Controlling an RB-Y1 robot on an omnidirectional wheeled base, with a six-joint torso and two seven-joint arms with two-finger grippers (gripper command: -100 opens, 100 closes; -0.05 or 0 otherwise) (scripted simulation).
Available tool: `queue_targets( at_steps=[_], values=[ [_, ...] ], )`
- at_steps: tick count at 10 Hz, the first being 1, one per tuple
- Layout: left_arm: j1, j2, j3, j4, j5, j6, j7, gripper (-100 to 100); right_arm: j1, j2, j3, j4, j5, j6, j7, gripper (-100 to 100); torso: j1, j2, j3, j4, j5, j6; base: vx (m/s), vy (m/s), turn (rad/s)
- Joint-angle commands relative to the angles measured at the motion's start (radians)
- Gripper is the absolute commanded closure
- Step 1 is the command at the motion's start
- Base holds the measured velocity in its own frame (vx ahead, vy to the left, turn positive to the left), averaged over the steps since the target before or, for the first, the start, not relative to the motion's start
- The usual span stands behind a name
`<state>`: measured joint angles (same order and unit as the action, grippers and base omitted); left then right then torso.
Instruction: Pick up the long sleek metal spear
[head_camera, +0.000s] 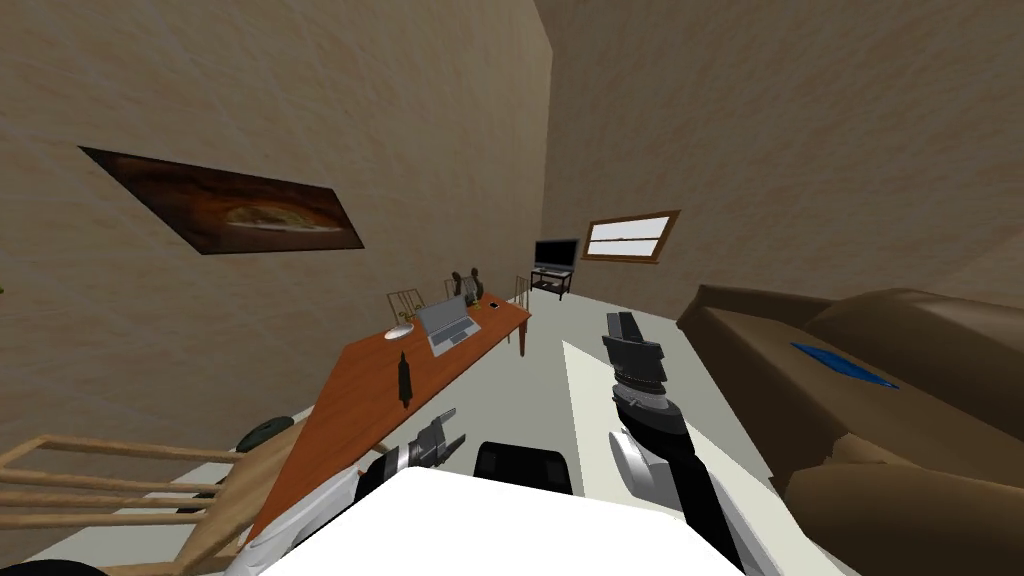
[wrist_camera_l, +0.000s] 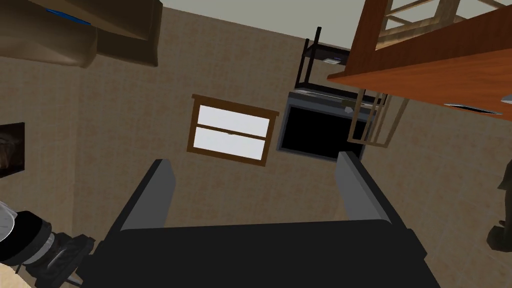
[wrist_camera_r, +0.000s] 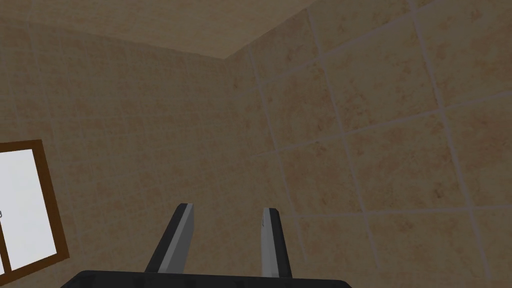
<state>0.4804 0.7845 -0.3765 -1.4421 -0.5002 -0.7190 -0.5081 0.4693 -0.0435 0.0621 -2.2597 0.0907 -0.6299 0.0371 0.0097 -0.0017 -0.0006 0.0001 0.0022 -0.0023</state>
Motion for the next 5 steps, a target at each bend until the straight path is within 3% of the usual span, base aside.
queue_targets(
  at_steps=[1, 2, 3, 4, 5],
  values=[
    [-0.011, 0.034, -0.029, 0.05, -0.019, -0.002, -0.048, -100, 0.0, 0.0, 0.0, 0.0, 0.0, 0.0, 0.0, 0, 0.0, 0.0, 0.0, 0.0, 0.0, 0.0, -0.025, 0.038, -0.338],
    [-0.011, 0.034, -0.029, 0.071, -0.019, -0.002, -0.048, -100, 0.0, 0.0, 0.0, 0.0, 0.0, 0.0, 0.0, 0, 0.001, 0.0, 0.0, 0.0, 0.0, 0.001, -0.031, 0.052, -0.314],
    [-0.015, 0.066, -0.057, 0.103, -0.037, 0.006, -0.09, -100, 0.0, 0.0, 0.0, 0.0, 0.0, 0.0, 0.0, 0, 0.001, 0.0, 0.0, 0.0, 0.0, 0.001, -0.043, 0.065, -0.397],
    [-0.015, 0.066, -0.057, 0.123, -0.037, 0.006, -0.094, -100, 0.0, 0.0, 0.0, 0.0, 0.0, 0.0, 0.0, 0, 0.002, 0.001, 0.001, 0.0, 0.0, 0.001, -0.035, 0.07, -0.311],
    [-0.018, 0.097, -0.086, 0.163, -0.055, 0.014, -0.131, -100, 0.0, 0.0, 0.0, 0.0, 0.0, 0.0, 0.0, 0, 0.003, 0.001, 0.0, 0.0, 0.0, 0.0, -0.038, 0.079, -0.358]
  ],
)
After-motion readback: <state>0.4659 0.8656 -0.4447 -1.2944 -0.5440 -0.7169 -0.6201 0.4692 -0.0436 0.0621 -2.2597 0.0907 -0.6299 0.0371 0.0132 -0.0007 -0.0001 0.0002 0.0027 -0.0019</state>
